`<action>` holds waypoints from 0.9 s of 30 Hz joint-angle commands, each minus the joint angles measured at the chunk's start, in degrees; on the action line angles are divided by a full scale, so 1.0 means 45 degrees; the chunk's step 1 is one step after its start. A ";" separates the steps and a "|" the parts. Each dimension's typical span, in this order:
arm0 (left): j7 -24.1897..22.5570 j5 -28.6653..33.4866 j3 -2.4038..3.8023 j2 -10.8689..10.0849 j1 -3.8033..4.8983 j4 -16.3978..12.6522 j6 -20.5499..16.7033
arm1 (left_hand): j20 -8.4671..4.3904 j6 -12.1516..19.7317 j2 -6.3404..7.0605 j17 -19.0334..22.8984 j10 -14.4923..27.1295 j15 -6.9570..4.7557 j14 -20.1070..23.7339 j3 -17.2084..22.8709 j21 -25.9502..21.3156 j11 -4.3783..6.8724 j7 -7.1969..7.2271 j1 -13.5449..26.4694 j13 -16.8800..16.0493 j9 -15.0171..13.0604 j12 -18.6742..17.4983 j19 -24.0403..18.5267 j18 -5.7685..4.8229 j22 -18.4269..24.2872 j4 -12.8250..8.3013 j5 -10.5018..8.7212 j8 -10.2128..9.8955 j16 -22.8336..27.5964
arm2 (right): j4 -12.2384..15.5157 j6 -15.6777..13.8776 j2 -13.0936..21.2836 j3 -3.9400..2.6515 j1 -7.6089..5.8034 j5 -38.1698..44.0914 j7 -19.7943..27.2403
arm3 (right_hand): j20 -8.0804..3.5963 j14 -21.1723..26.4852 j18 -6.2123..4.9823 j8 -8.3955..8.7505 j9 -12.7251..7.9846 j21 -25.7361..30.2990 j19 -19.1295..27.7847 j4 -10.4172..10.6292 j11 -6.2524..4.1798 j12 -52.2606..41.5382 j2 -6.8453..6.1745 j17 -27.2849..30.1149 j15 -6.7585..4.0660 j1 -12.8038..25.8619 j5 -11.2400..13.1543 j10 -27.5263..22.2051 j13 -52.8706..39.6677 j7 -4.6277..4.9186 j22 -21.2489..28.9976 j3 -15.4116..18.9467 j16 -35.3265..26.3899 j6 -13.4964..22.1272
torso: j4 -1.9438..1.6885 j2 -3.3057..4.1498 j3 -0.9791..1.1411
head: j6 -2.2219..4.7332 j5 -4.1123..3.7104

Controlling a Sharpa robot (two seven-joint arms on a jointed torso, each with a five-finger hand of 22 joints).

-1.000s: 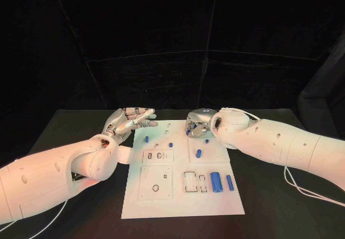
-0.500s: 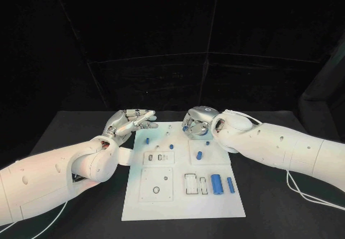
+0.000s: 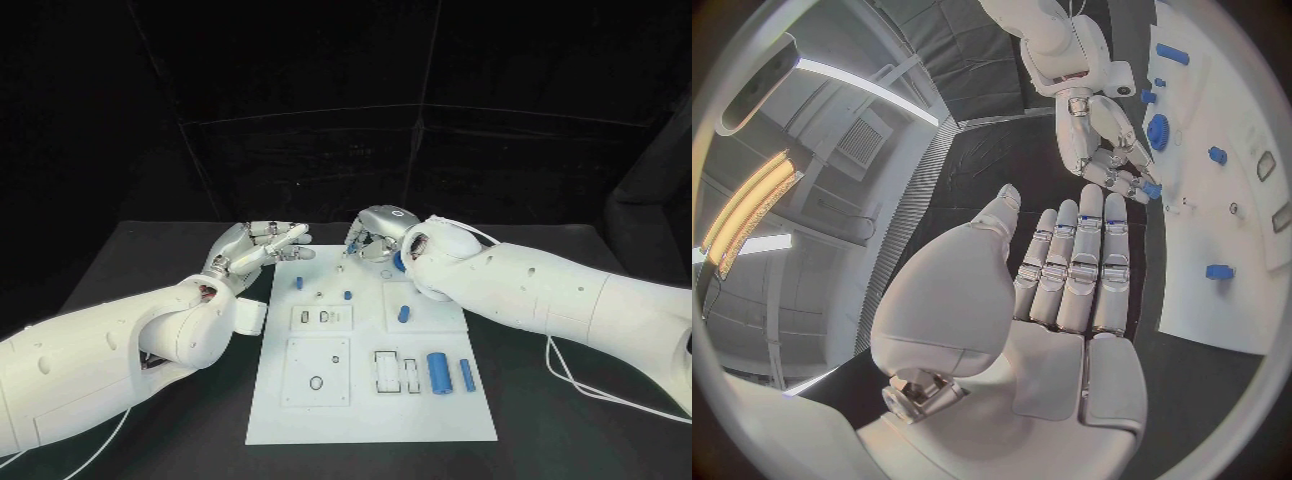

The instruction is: Assemble the parts on the task board

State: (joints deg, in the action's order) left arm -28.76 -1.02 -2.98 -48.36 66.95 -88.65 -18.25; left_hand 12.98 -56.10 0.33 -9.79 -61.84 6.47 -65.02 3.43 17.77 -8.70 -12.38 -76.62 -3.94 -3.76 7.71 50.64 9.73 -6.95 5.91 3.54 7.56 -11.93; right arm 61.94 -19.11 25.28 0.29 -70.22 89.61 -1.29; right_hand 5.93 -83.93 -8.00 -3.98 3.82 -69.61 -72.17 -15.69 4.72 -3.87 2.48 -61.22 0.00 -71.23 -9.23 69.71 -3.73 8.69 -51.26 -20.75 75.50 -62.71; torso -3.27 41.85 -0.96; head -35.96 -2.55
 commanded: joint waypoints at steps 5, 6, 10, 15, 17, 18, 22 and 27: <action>-0.0046 -0.0057 0.0011 -0.0042 0.0080 -0.0112 0.0159 | 0.0032 -0.0003 -0.0070 -0.0013 0.0003 0.0003 -0.0045 0.0025 -0.0044 -0.0114 -0.0045 -0.0035 0.0019 0.0010 -0.0053 0.0093 0.0180 0.0018 -0.0082 -0.0045 -0.0073 0.0080 | -0.0400 -0.0373 -0.0452 -0.0005 -0.0061 0.0345 -0.0263 | -0.0029 -0.0333 0.0121 0.0077 0.0010 -0.0073 0.0028 0.0020 0.0037 0.0073 -0.0133 0.0006 -0.0018 0.0041 -0.0083 -0.0078 0.0015 0.0080 -0.0013 -0.0102 0.0068 0.0061 | -0.0111 0.0182 -0.0049 | 0.0059 -0.0067; -0.0045 -0.0057 0.0011 -0.0046 0.0085 -0.0120 0.0159 | 0.0032 -0.0003 -0.0070 -0.0013 0.0003 0.0003 -0.0045 0.0025 -0.0044 -0.0114 -0.0045 -0.0035 0.0019 0.0010 -0.0053 0.0093 0.0180 0.0018 -0.0082 -0.0045 -0.0073 0.0080 | -0.0451 -0.0376 -0.0498 -0.0005 -0.0062 0.0392 -0.0315 | -0.0029 -0.0333 0.0121 0.0077 0.0010 -0.0073 0.0028 0.0020 0.0037 0.0073 -0.0133 0.0006 -0.0018 0.0041 -0.0083 -0.0078 0.0015 0.0080 -0.0013 -0.0102 0.0068 0.0061 | -0.0118 0.0193 -0.0054 | 0.0059 -0.0079; -0.0036 -0.0057 0.0011 -0.0057 0.0100 -0.0139 0.0160 | 0.0032 -0.0003 -0.0070 -0.0013 0.0003 0.0003 -0.0045 0.0025 -0.0044 -0.0114 -0.0045 -0.0035 0.0019 0.0010 -0.0053 0.0093 0.0180 0.0018 -0.0082 -0.0045 -0.0073 0.0080 | -0.0605 -0.0273 -0.0630 -0.0005 -0.0065 0.0493 -0.0388 | -0.0024 -0.0332 0.0121 0.0074 0.0011 -0.0080 0.0032 0.0037 0.0041 0.0068 -0.0157 0.0006 -0.0013 0.0066 -0.0075 -0.0089 0.0014 0.0085 -0.0018 -0.0147 0.0074 0.0067 | -0.0144 0.0246 -0.0070 | 0.0063 -0.0095; -0.0026 -0.0057 0.0011 -0.0079 0.0120 -0.0151 0.0147 | 0.0032 -0.0003 -0.0070 -0.0013 0.0003 0.0003 -0.0045 0.0025 -0.0044 -0.0114 -0.0045 -0.0035 0.0019 0.0010 -0.0053 0.0093 0.0180 0.0018 -0.0082 -0.0045 -0.0073 0.0080 | -0.0765 0.0349 -0.0778 -0.0004 -0.0067 0.0667 -0.0583 | -0.0012 -0.0327 0.0118 0.0069 0.0012 -0.0085 0.0050 0.0079 0.0048 0.0061 -0.0270 0.0029 -0.0002 0.0156 -0.0043 -0.0108 0.0011 0.0088 -0.0009 -0.0214 0.0078 0.0082 | -0.0158 0.0293 -0.0084 | 0.0071 -0.0100; -0.0025 -0.0057 0.0011 -0.0084 0.0128 -0.0158 0.0146 | 0.0032 -0.0003 -0.0070 -0.0013 0.0003 0.0003 -0.0045 0.0025 -0.0044 -0.0114 -0.0045 -0.0035 0.0019 0.0010 -0.0053 0.0093 0.0180 0.0018 -0.0082 -0.0045 -0.0073 0.0080 | -0.0797 0.0588 -0.0804 -0.0004 -0.0067 0.0765 -0.0658 | -0.0009 -0.0324 0.0115 0.0068 0.0012 -0.0080 0.0060 0.0092 0.0051 0.0060 -0.0293 0.0041 -0.0001 0.0176 -0.0025 -0.0113 0.0010 0.0087 0.0004 -0.0228 0.0075 0.0087 | -0.0163 0.0298 -0.0083 | 0.0065 -0.0096; -0.0023 -0.0057 0.0011 -0.0086 0.0130 -0.0161 0.0147 | 0.0032 -0.0003 -0.0070 -0.0013 0.0003 0.0003 -0.0045 0.0025 -0.0044 -0.0114 -0.0045 -0.0035 0.0019 0.0010 -0.0053 0.0093 0.0180 0.0018 -0.0082 -0.0045 -0.0073 0.0080 | -0.0803 0.0664 -0.0809 -0.0003 -0.0067 0.0802 -0.0688 | -0.0008 -0.0323 0.0115 0.0068 0.0012 -0.0080 0.0062 0.0098 0.0050 0.0059 -0.0304 0.0044 0.0000 0.0186 -0.0015 -0.0113 0.0010 0.0086 0.0005 -0.0234 0.0075 0.0087 | -0.0161 0.0297 -0.0081 | 0.0052 -0.0084; -0.0018 -0.0057 0.0011 -0.0100 0.0137 -0.0164 0.0145 | 0.0032 -0.0003 -0.0070 -0.0013 0.0003 0.0003 -0.0045 0.0025 -0.0044 -0.0114 -0.0045 -0.0035 0.0019 0.0010 -0.0053 0.0093 0.0180 0.0018 -0.0082 -0.0045 -0.0073 0.0080 | -0.0766 0.0833 -0.0780 -0.0002 -0.0068 0.1018 -0.0873 | -0.0003 -0.0318 0.0114 0.0064 0.0014 -0.0083 0.0069 0.0125 0.0049 0.0053 -0.0348 0.0065 0.0001 0.0226 0.0028 -0.0111 0.0007 0.0084 0.0005 -0.0259 0.0071 0.0089 | -0.0151 0.0291 -0.0076 | 0.0014 -0.0053; -0.0016 -0.0057 0.0011 -0.0115 0.0141 -0.0151 0.0140 | 0.0032 -0.0003 -0.0070 -0.0013 0.0003 0.0003 -0.0045 0.0025 -0.0044 -0.0114 -0.0045 -0.0035 0.0019 0.0010 -0.0053 0.0093 0.0180 0.0018 -0.0082 -0.0045 -0.0073 0.0080 | -0.0726 0.0723 -0.0733 -0.0002 -0.0068 0.1219 -0.1061 | -0.0002 -0.0317 0.0114 0.0062 0.0015 -0.0087 0.0069 0.0138 0.0048 0.0050 -0.0366 0.0064 0.0001 0.0243 0.0043 -0.0107 0.0005 0.0082 0.0001 -0.0269 0.0074 0.0087 | -0.0139 0.0291 -0.0080 | 0.0014 -0.0040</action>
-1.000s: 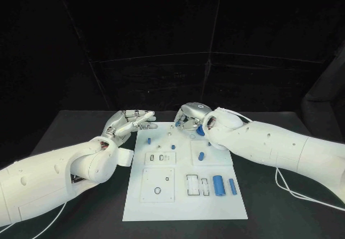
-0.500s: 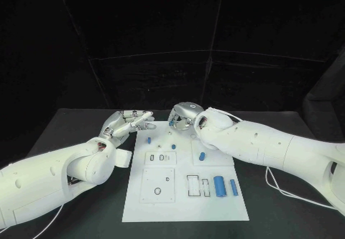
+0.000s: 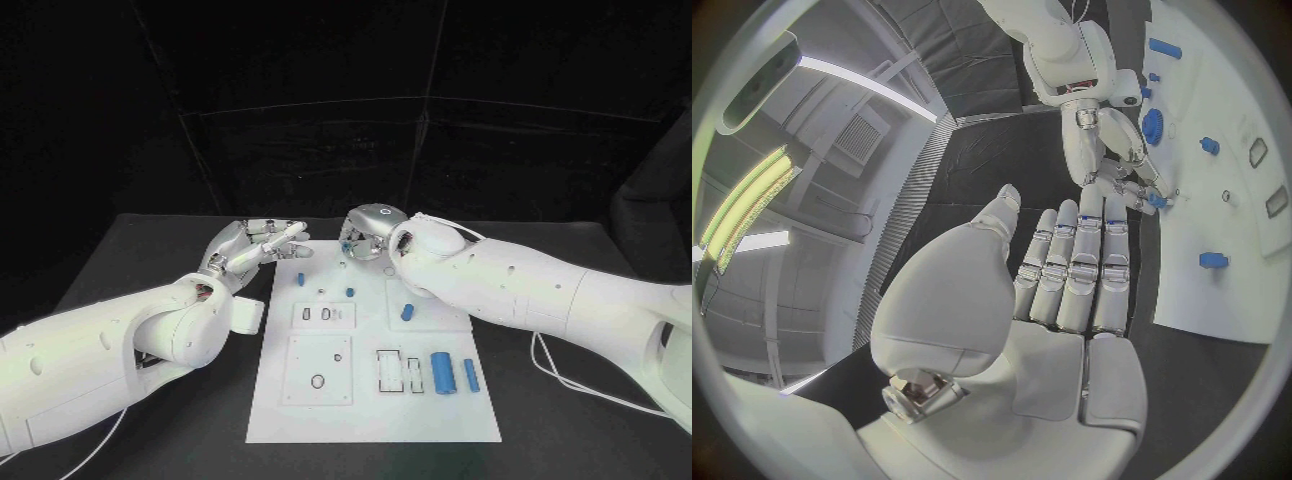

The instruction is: Assemble the parts on the task board

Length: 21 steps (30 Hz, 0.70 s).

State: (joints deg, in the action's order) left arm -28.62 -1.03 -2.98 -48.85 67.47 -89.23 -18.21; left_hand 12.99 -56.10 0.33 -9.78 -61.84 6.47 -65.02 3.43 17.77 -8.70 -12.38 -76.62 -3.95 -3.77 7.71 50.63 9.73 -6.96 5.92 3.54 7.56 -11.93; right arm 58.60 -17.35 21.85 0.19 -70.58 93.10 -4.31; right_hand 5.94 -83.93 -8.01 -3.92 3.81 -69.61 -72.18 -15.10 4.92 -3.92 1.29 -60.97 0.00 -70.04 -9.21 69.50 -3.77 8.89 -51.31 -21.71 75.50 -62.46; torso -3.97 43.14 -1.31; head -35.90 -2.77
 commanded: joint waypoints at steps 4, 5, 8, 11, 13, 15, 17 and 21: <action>-0.0043 -0.0056 0.0012 -0.0009 0.0027 -0.0017 0.0136 | 0.0030 -0.0003 -0.0070 -0.0016 0.0003 0.0003 -0.0045 0.0025 -0.0044 -0.0114 -0.0046 -0.0036 0.0020 0.0012 -0.0053 0.0095 0.0180 0.0020 -0.0083 -0.0045 -0.0073 0.0080 | 0.0051 0.0062 0.0050 0.0022 0.0012 0.0586 -0.0557 | -0.0003 -0.0318 0.0116 0.0039 0.0022 -0.0097 0.0070 0.0025 -0.0009 0.0045 -0.0143 -0.0002 -0.0003 -0.0002 0.0019 -0.0033 0.0007 0.0026 0.0001 -0.0090 0.0086 0.0012 | 0.0012 0.0020 0.0000 | 0.0010 0.0002; -0.0042 -0.0056 0.0012 -0.0009 0.0027 -0.0017 0.0138 | 0.0030 -0.0003 -0.0070 -0.0016 0.0003 0.0003 -0.0045 0.0025 -0.0044 -0.0114 -0.0046 -0.0036 0.0020 0.0012 -0.0053 0.0095 0.0180 0.0020 -0.0083 -0.0045 -0.0073 0.0080 | 0.0058 0.0009 0.0052 0.0022 0.0012 0.0608 -0.0585 | -0.0003 -0.0318 0.0116 0.0039 0.0022 -0.0097 0.0070 0.0025 -0.0009 0.0045 -0.0143 -0.0002 -0.0003 -0.0002 0.0019 -0.0033 0.0007 0.0026 0.0001 -0.0090 0.0086 0.0012 | 0.0009 0.0020 -0.0001 | 0.0011 0.0002; -0.0039 -0.0056 0.0012 -0.0006 0.0028 -0.0013 0.0142 | 0.0030 -0.0003 -0.0070 -0.0016 0.0003 0.0003 -0.0045 0.0025 -0.0044 -0.0114 -0.0046 -0.0036 0.0020 0.0012 -0.0053 0.0095 0.0180 0.0020 -0.0083 -0.0045 -0.0073 0.0080 | 0.0076 -0.0118 0.0049 0.0021 0.0013 0.0658 -0.0649 | -0.0004 -0.0317 0.0117 0.0034 0.0024 -0.0106 0.0066 0.0034 -0.0014 0.0040 -0.0170 0.0002 -0.0007 0.0008 -0.0002 -0.0017 0.0004 0.0021 -0.0010 -0.0111 0.0088 0.0002 | 0.0005 0.0021 -0.0009 | 0.0011 0.0000; -0.0032 -0.0056 0.0012 -0.0001 0.0028 -0.0003 0.0144 | 0.0030 -0.0003 -0.0070 -0.0016 0.0003 0.0003 -0.0045 0.0025 -0.0044 -0.0114 -0.0046 -0.0036 0.0020 0.0012 -0.0053 0.0095 0.0180 0.0020 -0.0083 -0.0045 -0.0073 0.0080 | 0.0086 -0.0177 0.0039 0.0021 0.0013 0.0685 -0.0674 | -0.0004 -0.0317 0.0117 0.0034 0.0024 -0.0106 0.0066 0.0034 -0.0014 0.0040 -0.0170 0.0002 -0.0007 0.0008 -0.0002 -0.0017 0.0004 0.0021 -0.0010 -0.0111 0.0088 0.0002 | 0.0002 0.0027 -0.0010 | 0.0010 -0.0003; -0.0028 -0.0056 0.0012 0.0002 0.0028 0.0002 0.0147 | 0.0030 -0.0003 -0.0070 -0.0016 0.0003 0.0003 -0.0045 0.0025 -0.0044 -0.0114 -0.0046 -0.0036 0.0020 0.0012 -0.0053 0.0095 0.0180 0.0020 -0.0083 -0.0045 -0.0073 0.0080 | 0.0086 -0.0195 0.0032 0.0021 0.0013 0.0691 -0.0674 | -0.0005 -0.0314 0.0114 0.0034 0.0025 -0.0102 0.0073 0.0042 -0.0014 0.0041 -0.0205 0.0016 -0.0009 0.0025 -0.0010 -0.0013 0.0004 0.0020 0.0001 -0.0121 0.0084 0.0001 | 0.0002 0.0027 -0.0010 | 0.0010 -0.0003; -0.0021 -0.0056 0.0012 0.0004 0.0028 0.0007 0.0151 | 0.0030 -0.0003 -0.0070 -0.0016 0.0003 0.0003 -0.0045 0.0025 -0.0044 -0.0114 -0.0046 -0.0036 0.0020 0.0012 -0.0053 0.0095 0.0180 0.0020 -0.0083 -0.0045 -0.0073 0.0080 | 0.0084 -0.0217 0.0023 0.0021 0.0014 0.0696 -0.0661 | -0.0005 -0.0312 0.0111 0.0037 0.0024 -0.0096 0.0082 0.0053 -0.0011 0.0045 -0.0239 0.0021 -0.0010 0.0045 -0.0011 -0.0019 0.0006 0.0022 0.0017 -0.0130 0.0085 0.0005 | 0.0006 0.0025 -0.0012 | 0.0001 0.0000; -0.0015 -0.0056 0.0012 0.0006 0.0028 0.0010 0.0157 | 0.0030 -0.0003 -0.0070 -0.0016 0.0003 0.0003 -0.0045 0.0025 -0.0044 -0.0114 -0.0046 -0.0036 0.0020 0.0012 -0.0053 0.0095 0.0180 0.0020 -0.0083 -0.0045 -0.0073 0.0080 | 0.0069 -0.0224 0.0007 0.0021 0.0013 0.0678 -0.0632 | -0.0002 -0.0308 0.0109 0.0060 0.0014 -0.0088 0.0098 0.0085 0.0003 0.0069 -0.0316 0.0024 0.0000 0.0098 0.0007 -0.0072 0.0015 0.0038 0.0036 -0.0151 0.0089 0.0057 | 0.0005 0.0028 -0.0015 | 0.0002 -0.0001; 0.0002 -0.0056 0.0012 0.0014 0.0028 0.0021 0.0168 | 0.0030 -0.0003 -0.0070 -0.0016 0.0003 0.0003 -0.0045 0.0025 -0.0044 -0.0114 -0.0046 -0.0036 0.0020 0.0012 -0.0053 0.0095 0.0180 0.0020 -0.0083 -0.0045 -0.0073 0.0080 | -0.0004 -0.0131 -0.0051 0.0021 0.0011 0.0583 -0.0607 | 0.0130 -0.0215 0.0077 0.0137 -0.0085 0.0087 0.0294 0.0305 0.0216 0.0117 -0.0848 0.0316 0.0210 0.0470 0.0279 -0.0983 0.0068 0.0233 0.0325 0.0011 -0.0057 0.1224 | 0.0015 0.0031 -0.0021 | 0.0001 0.0011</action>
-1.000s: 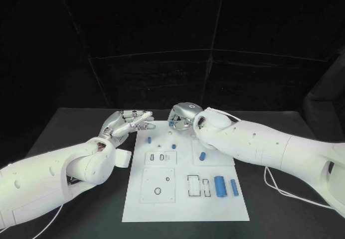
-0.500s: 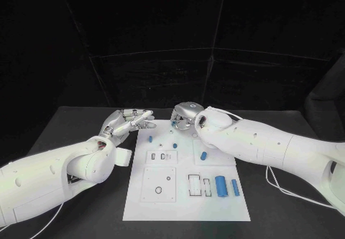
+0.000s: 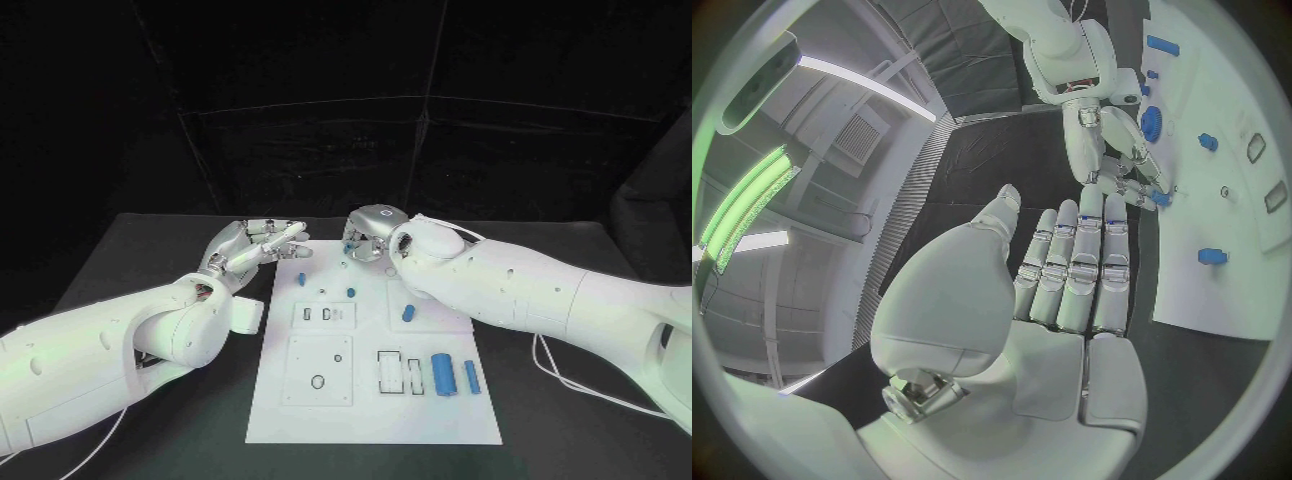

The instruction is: Assemble the parts on the task board

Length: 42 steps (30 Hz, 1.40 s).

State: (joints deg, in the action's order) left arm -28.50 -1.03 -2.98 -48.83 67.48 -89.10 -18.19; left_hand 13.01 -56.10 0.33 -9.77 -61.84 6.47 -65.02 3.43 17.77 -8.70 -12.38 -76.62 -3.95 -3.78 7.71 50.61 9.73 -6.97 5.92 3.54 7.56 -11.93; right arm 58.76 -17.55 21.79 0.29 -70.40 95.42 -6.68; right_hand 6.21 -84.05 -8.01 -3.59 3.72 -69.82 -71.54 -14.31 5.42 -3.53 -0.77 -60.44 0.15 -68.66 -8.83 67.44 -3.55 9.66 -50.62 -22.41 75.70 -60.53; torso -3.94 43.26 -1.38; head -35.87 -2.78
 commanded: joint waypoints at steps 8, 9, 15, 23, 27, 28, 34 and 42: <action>0.0019 -0.0055 0.0012 0.0015 0.0025 0.0023 0.0199 | 0.0031 -0.0013 -0.0076 -0.0032 -0.0002 0.0008 -0.0044 0.0019 -0.0063 -0.0117 -0.0049 -0.0047 0.0019 0.0009 -0.0092 0.0101 0.0180 0.0040 -0.0129 -0.0055 -0.0094 0.0119 | -0.0009 -0.0205 0.0025 -0.0003 -0.0032 -0.0082 -0.0082 | 0.0120 -0.0135 0.0030 0.0054 -0.0061 0.0322 0.0259 0.0988 0.0099 -0.0144 -0.0799 0.0500 0.0150 -0.0046 0.0293 -0.1439 -0.0031 0.0034 0.0451 0.1752 -0.0245 0.3618 | 0.0002 0.0006 0.0002 | 0.0012 0.0010; 0.0026 -0.0055 0.0012 0.0013 0.0025 0.0025 0.0206 | 0.0031 -0.0013 -0.0076 -0.0032 -0.0002 0.0008 -0.0044 0.0019 -0.0063 -0.0117 -0.0049 -0.0047 0.0019 0.0009 -0.0092 0.0101 0.0180 0.0040 -0.0129 -0.0055 -0.0094 0.0119 | 0.0060 -0.0290 0.0094 -0.0003 -0.0033 -0.0113 -0.0068 | 0.0124 -0.0146 0.0034 0.0034 -0.0046 0.0310 0.0242 0.1048 0.0112 -0.0171 -0.0779 0.0468 0.0157 -0.0096 0.0251 -0.1402 -0.0035 0.0064 0.0439 0.1838 -0.0221 0.3494 | 0.0004 0.0007 0.0004 | 0.0012 0.0014; 0.0040 -0.0055 0.0011 -0.0061 0.0026 0.0004 0.0224 | 0.0033 -0.0008 -0.0072 -0.0035 0.0003 0.0012 -0.0039 0.0009 -0.0070 -0.0123 -0.0055 -0.0037 0.0020 0.0009 -0.0107 0.0098 0.0179 0.0047 -0.0136 -0.0062 -0.0105 0.0134 | 0.1160 -0.1135 0.1138 -0.0005 -0.0045 -0.0852 0.0077 | 0.0140 -0.0253 0.0076 -0.0347 0.0132 0.0123 0.0057 0.1385 0.0118 -0.0563 -0.0539 0.0080 0.0169 -0.0370 -0.0383 -0.0622 -0.0123 0.0080 0.0206 0.2133 0.0052 0.1799 | 0.0061 -0.0002 0.0017 | 0.0052 0.0051; 0.0033 -0.0054 0.0010 -0.0161 0.0026 -0.0045 0.0220 | 0.0034 -0.0007 -0.0071 -0.0038 0.0005 0.0014 -0.0036 0.0003 -0.0075 -0.0125 -0.0057 -0.0031 0.0020 0.0009 -0.0116 0.0097 0.0179 0.0051 -0.0141 -0.0069 -0.0111 0.0143 | 0.2965 -0.1193 0.3259 -0.0001 -0.0183 -0.3496 0.0128 | -0.0418 -0.0467 0.0141 -0.0541 0.0100 -0.0242 -0.0276 0.2004 -0.0706 -0.2797 -0.0967 -0.1118 -0.0463 -0.0061 -0.1384 0.2363 -0.1559 -0.0374 -0.0288 0.2642 0.0744 0.0963 | 0.0243 -0.0027 0.0067 | 0.0139 0.0065; 0.0033 -0.0054 0.0009 -0.0162 0.0026 -0.0041 0.0232 | 0.0034 -0.0007 -0.0071 -0.0038 0.0005 0.0014 -0.0036 0.0003 -0.0075 -0.0125 -0.0057 -0.0031 0.0020 0.0009 -0.0116 0.0097 0.0179 0.0051 -0.0141 -0.0069 -0.0111 0.0143 | 0.3339 -0.0235 0.4090 0.0002 -0.0255 -0.4399 -0.0206 | -0.0518 -0.0727 0.0449 -0.0338 0.0029 -0.1040 -0.1042 0.2685 -0.0721 -1.0573 -0.1245 -0.2589 -0.0475 0.0162 -0.1560 0.3552 -0.9456 -0.0481 -0.1645 0.3660 0.1529 0.1397 | 0.0330 -0.0020 0.0108 | 0.0176 0.0084; 0.0034 -0.0054 0.0009 -0.0158 0.0026 -0.0034 0.0235 | 0.0034 -0.0007 -0.0071 -0.0038 0.0005 0.0014 -0.0036 0.0003 -0.0075 -0.0125 -0.0057 -0.0031 0.0020 0.0009 -0.0116 0.0097 0.0179 0.0051 -0.0141 -0.0069 -0.0111 0.0143 | 0.3360 -0.0014 0.4229 0.0003 -0.0265 -0.4512 -0.0297 | -0.0248 -0.0760 0.0590 -0.0386 0.0091 -0.1266 -0.1215 0.3111 -0.0582 -1.3131 -0.1180 -0.3109 -0.0601 -0.0212 -0.1611 0.2925 -1.2205 -0.0328 -0.1983 0.4285 0.1832 0.1538 | 0.0346 -0.0019 0.0113 | 0.0176 0.0093; 0.0034 -0.0053 0.0008 -0.0110 0.0024 0.0019 0.0255 | 0.0036 -0.0009 -0.0071 -0.0040 0.0003 0.0015 -0.0036 0.0000 -0.0079 -0.0126 -0.0058 -0.0028 0.0020 0.0009 -0.0122 0.0097 0.0179 0.0054 -0.0146 -0.0071 -0.0114 0.0150 | 0.3264 0.0942 0.4584 0.0006 -0.0291 -0.4472 -0.0707 | -0.0141 -0.0880 0.0624 -0.0416 0.0044 -0.1768 -0.1515 0.4337 -0.0280 -1.6304 -0.1304 -0.4173 -0.0119 -0.0882 -0.1501 0.3161 -1.5815 -0.0075 -0.2844 0.5426 0.2317 0.2127 | 0.0376 -0.0004 0.0145 | 0.0178 0.0069; 0.0045 -0.0052 0.0007 -0.0034 0.0020 0.0120 0.0287 | 0.0036 -0.0009 -0.0071 -0.0040 0.0003 0.0015 -0.0036 0.0000 -0.0079 -0.0126 -0.0058 -0.0028 0.0020 0.0009 -0.0122 0.0097 0.0179 0.0054 -0.0146 -0.0071 -0.0114 0.0150 | 0.2781 0.1604 0.4316 0.0009 -0.0295 -0.3999 -0.0926 | -0.0055 -0.0945 0.0699 -0.0526 0.0042 -0.2035 -0.1679 0.4961 -0.0187 -1.7511 -0.1333 -0.4584 -0.0024 -0.1551 -0.1537 0.3806 -1.7251 0.0007 -0.3282 0.5602 0.2492 0.2333 | 0.0349 -0.0005 0.0126 | 0.0128 0.0016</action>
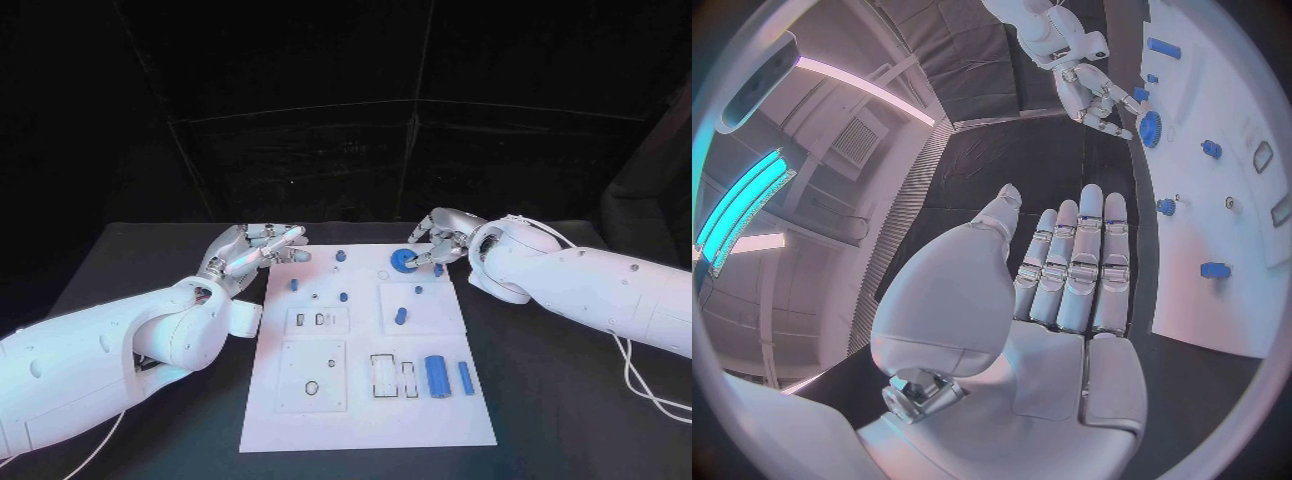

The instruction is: Assemble the parts on the task board

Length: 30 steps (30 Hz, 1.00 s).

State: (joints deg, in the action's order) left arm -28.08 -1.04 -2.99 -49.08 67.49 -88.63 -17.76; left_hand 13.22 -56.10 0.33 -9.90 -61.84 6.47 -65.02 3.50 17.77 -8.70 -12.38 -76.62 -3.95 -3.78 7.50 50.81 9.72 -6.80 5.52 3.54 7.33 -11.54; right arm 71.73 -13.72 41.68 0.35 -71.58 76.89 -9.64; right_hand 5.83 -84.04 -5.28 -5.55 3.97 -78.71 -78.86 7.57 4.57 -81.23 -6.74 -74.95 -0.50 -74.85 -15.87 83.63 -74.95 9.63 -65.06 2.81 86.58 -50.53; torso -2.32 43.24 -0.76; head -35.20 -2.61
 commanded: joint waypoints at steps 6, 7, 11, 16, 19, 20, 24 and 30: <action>-0.0042 -0.0051 0.0008 0.0050 0.0016 0.0054 0.0205 | -0.0011 -0.0009 -0.0071 -0.0011 0.0003 0.0015 -0.0036 -0.0016 -0.0079 -0.0126 -0.0058 -0.0029 0.0020 0.0010 -0.0074 0.0054 0.0181 0.0017 -0.0058 -0.0071 -0.0063 0.0062 | -0.0432 0.0904 -0.0394 -0.0001 -0.0033 0.0391 -0.0283 | 0.0050 -0.0965 0.0125 -0.0174 -0.0004 -0.0166 -0.0124 0.0152 0.0013 -0.0646 0.0115 -0.1480 0.0135 -0.0429 -0.0020 0.0455 -0.1850 0.0017 -0.0255 -0.0090 0.0125 0.0085 | -0.0024 0.0002 -0.0022 | -0.0035 -0.0044; -0.0041 -0.0051 0.0008 0.0055 0.0016 0.0060 0.0206 | -0.0011 -0.0009 -0.0071 -0.0011 0.0003 0.0015 -0.0036 -0.0016 -0.0079 -0.0126 -0.0058 -0.0029 0.0020 0.0010 -0.0074 0.0054 0.0181 0.0017 -0.0058 -0.0071 -0.0063 0.0062 | -0.0475 0.0912 -0.0435 -0.0001 -0.0033 0.0433 -0.0284 | 0.0051 -0.0970 0.0128 -0.0195 0.0000 -0.0179 -0.0131 0.0143 0.0010 -0.0697 0.0146 -0.1506 0.0136 -0.0474 -0.0020 0.0488 -0.1911 0.0014 -0.0276 -0.0110 0.0136 0.0065 | -0.0021 -0.0003 -0.0026 | -0.0051 -0.0037; -0.0038 -0.0051 0.0008 0.0065 0.0015 0.0072 0.0214 | -0.0011 -0.0009 -0.0071 -0.0011 0.0003 0.0015 -0.0036 -0.0016 -0.0079 -0.0126 -0.0058 -0.0029 0.0020 0.0010 -0.0074 0.0054 0.0181 0.0017 -0.0058 -0.0071 -0.0063 0.0062 | -0.0590 0.0902 -0.0550 0.0000 -0.0031 0.0553 -0.0290 | 0.0050 -0.0979 0.0147 -0.0295 0.0016 -0.0242 -0.0174 0.0107 -0.0008 -0.0865 0.0263 -0.1562 0.0127 -0.0590 0.0000 0.0597 -0.2107 -0.0013 -0.0388 -0.0169 0.0160 -0.0059 | -0.0016 -0.0001 -0.0030 | -0.0062 -0.0039; -0.0031 -0.0051 0.0008 0.0069 0.0015 0.0089 0.0221 | -0.0011 -0.0009 -0.0071 -0.0011 0.0003 0.0015 -0.0036 -0.0016 -0.0079 -0.0126 -0.0058 -0.0029 0.0020 0.0010 -0.0074 0.0054 0.0181 0.0017 -0.0058 -0.0071 -0.0063 0.0062 | -0.0670 0.0913 -0.0641 0.0000 -0.0030 0.0746 -0.0325 | 0.0022 -0.1004 0.0186 -0.0456 0.0033 -0.0362 -0.0265 -0.0008 -0.0059 -0.1134 0.0479 -0.1700 0.0089 -0.0755 0.0266 0.0791 -0.2419 -0.0076 -0.0608 -0.0301 0.0214 -0.0310 | -0.0002 0.0000 -0.0029 | -0.0064 -0.0044; -0.0027 -0.0051 0.0008 0.0081 0.0014 0.0097 0.0233 | -0.0011 -0.0009 -0.0071 -0.0011 0.0003 0.0015 -0.0036 -0.0016 -0.0079 -0.0126 -0.0058 -0.0029 0.0020 0.0010 -0.0074 0.0054 0.0181 0.0017 -0.0058 -0.0071 -0.0063 0.0062 | -0.0695 0.0950 -0.0683 0.0001 -0.0028 0.0983 -0.0364 | -0.0006 -0.1065 0.0273 -0.0552 0.0031 -0.0585 -0.0469 -0.0202 -0.0096 -0.1452 0.0653 -0.2016 0.0061 -0.0980 0.0549 0.1033 -0.2784 -0.0117 -0.1059 -0.0506 0.0327 -0.0499 | -0.0008 -0.0002 -0.0025 | -0.0088 -0.0056; -0.0026 -0.0051 0.0008 0.0083 0.0014 0.0099 0.0235 | -0.0011 -0.0009 -0.0071 -0.0011 0.0003 0.0015 -0.0036 -0.0016 -0.0079 -0.0126 -0.0058 -0.0029 0.0020 0.0010 -0.0074 0.0054 0.0181 0.0017 -0.0058 -0.0071 -0.0063 0.0062 | -0.0700 0.0955 -0.0691 0.0001 -0.0028 0.1033 -0.0371 | -0.0012 -0.1071 0.0282 -0.0577 0.0030 -0.0613 -0.0490 -0.0261 -0.0106 -0.1526 0.0694 -0.2050 0.0054 -0.1031 0.0579 0.1089 -0.2868 -0.0127 -0.1107 -0.0564 0.0339 -0.0557 | -0.0008 -0.0002 -0.0025 | -0.0095 -0.0059; -0.0019 -0.0051 0.0008 0.0087 0.0014 0.0111 0.0240 | -0.0011 -0.0009 -0.0071 -0.0011 0.0003 0.0015 -0.0036 -0.0016 -0.0079 -0.0126 -0.0058 -0.0029 0.0020 0.0010 -0.0074 0.0054 0.0181 0.0017 -0.0058 -0.0071 -0.0063 0.0062 | -0.0721 0.0970 -0.0735 0.0002 -0.0025 0.1273 -0.0394 | -0.0036 -0.1078 0.0303 -0.0676 0.0036 -0.0680 -0.0535 -0.0457 -0.0141 -0.1640 0.0834 -0.2100 0.0024 -0.1190 0.0670 0.1177 -0.3000 -0.0169 -0.1227 -0.0769 0.0359 -0.0815 | -0.0008 0.0000 -0.0022 | -0.0114 -0.0081; -0.0006 -0.0051 0.0007 0.0086 0.0013 0.0124 0.0252 | -0.0008 -0.0020 -0.0080 -0.0019 -0.0006 0.0017 -0.0039 -0.0020 -0.0089 -0.0126 -0.0056 -0.0029 0.0018 0.0007 -0.0090 0.0055 0.0182 0.0027 -0.0076 -0.0074 -0.0070 0.0079 | -0.0711 0.0595 -0.0829 0.0003 -0.0020 0.1947 -0.0457 | -0.0103 -0.1087 0.0333 -0.0818 0.0038 -0.0772 -0.0595 -0.0760 -0.0217 -0.1786 0.1083 -0.2164 -0.0058 -0.1400 0.1295 0.1291 -0.3166 -0.0262 -0.1401 -0.1226 0.0383 -0.1324 | -0.0009 -0.0001 -0.0018 | -0.0142 -0.0092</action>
State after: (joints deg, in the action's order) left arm -27.96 -1.04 -3.00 -48.75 67.47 -88.05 -17.41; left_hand 13.21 -56.10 0.33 -9.94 -61.84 6.47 -65.02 3.50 17.53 -8.70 -12.38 -76.62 -3.95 -3.78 7.26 50.80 9.72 -6.73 5.52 3.54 7.33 -11.54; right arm 68.50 -10.46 38.04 0.26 -71.72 82.33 -11.08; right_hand 5.41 -83.87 -4.41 -9.14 4.09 -82.04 -81.10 4.08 3.98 -88.99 -1.96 -74.93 -0.34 -80.81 -10.26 83.93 -74.94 8.42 -71.31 -2.39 88.18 -56.10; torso -2.36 43.25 -0.86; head -35.79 -2.97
